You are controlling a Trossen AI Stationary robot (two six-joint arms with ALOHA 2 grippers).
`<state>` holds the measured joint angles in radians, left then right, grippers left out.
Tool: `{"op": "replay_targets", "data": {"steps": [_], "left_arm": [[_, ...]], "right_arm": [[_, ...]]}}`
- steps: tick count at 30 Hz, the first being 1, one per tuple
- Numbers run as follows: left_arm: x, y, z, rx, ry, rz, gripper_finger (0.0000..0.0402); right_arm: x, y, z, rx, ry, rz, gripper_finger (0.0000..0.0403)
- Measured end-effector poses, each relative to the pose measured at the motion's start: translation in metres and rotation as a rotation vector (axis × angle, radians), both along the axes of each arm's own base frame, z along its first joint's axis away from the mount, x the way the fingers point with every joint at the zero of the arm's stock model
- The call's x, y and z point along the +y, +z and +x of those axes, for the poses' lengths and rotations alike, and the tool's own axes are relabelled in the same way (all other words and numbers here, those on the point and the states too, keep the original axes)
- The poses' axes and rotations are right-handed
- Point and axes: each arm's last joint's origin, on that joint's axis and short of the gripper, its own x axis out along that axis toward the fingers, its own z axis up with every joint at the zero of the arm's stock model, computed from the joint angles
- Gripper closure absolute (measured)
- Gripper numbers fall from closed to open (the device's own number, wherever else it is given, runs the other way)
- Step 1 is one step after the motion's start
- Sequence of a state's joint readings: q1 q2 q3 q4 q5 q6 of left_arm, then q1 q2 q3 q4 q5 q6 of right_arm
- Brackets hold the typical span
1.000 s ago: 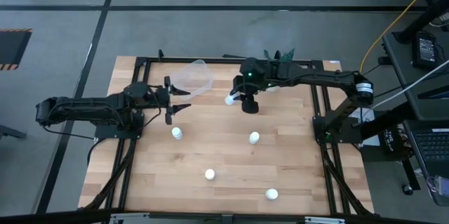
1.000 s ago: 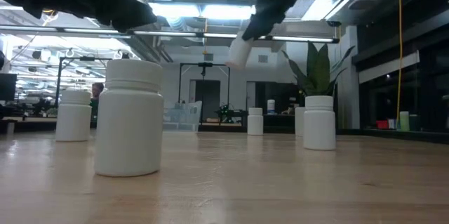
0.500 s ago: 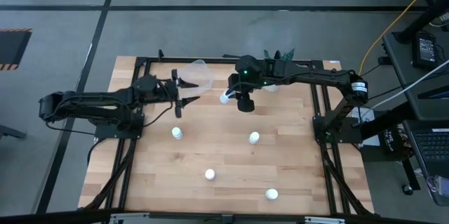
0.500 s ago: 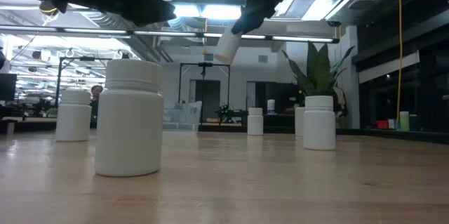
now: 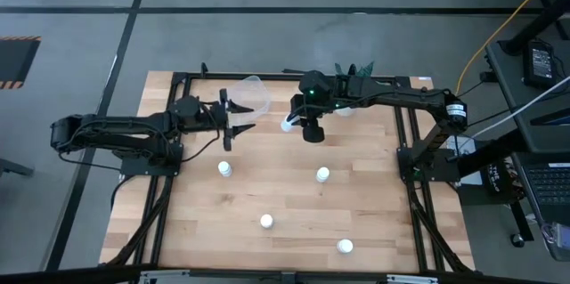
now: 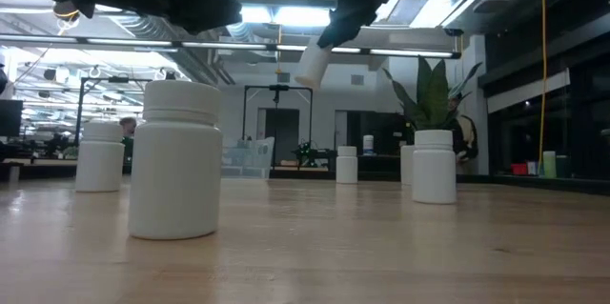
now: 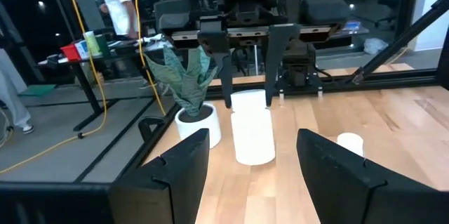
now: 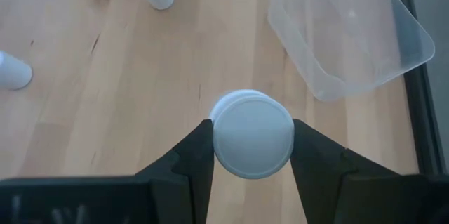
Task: Pick and place pill bottles into a basket
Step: Put the white pill bottle into the transparent container
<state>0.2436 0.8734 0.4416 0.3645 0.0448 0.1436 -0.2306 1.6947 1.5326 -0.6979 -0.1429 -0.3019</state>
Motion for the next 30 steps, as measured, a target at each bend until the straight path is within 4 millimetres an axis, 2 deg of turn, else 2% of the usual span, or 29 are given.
{"op": "replay_targets", "data": {"steps": [14, 22, 30], "left_arm": [[0.000, 0.000, 0.000, 0.000, -0.002, -0.002, 0.0192], [0.000, -0.006, 0.003, 0.026, -0.002, -0.106, 0.0192], [0.008, -0.009, 0.034, 0.116, -0.003, -0.048, 0.0192]], "right_arm": [[0.002, 0.002, 0.003, -0.028, 0.024, -0.024, 0.0254], [0.002, 0.002, 0.002, -0.027, 0.041, -0.039, 0.0254], [0.004, 0.001, 0.006, -0.052, 0.103, -0.051, 0.0254]]}}
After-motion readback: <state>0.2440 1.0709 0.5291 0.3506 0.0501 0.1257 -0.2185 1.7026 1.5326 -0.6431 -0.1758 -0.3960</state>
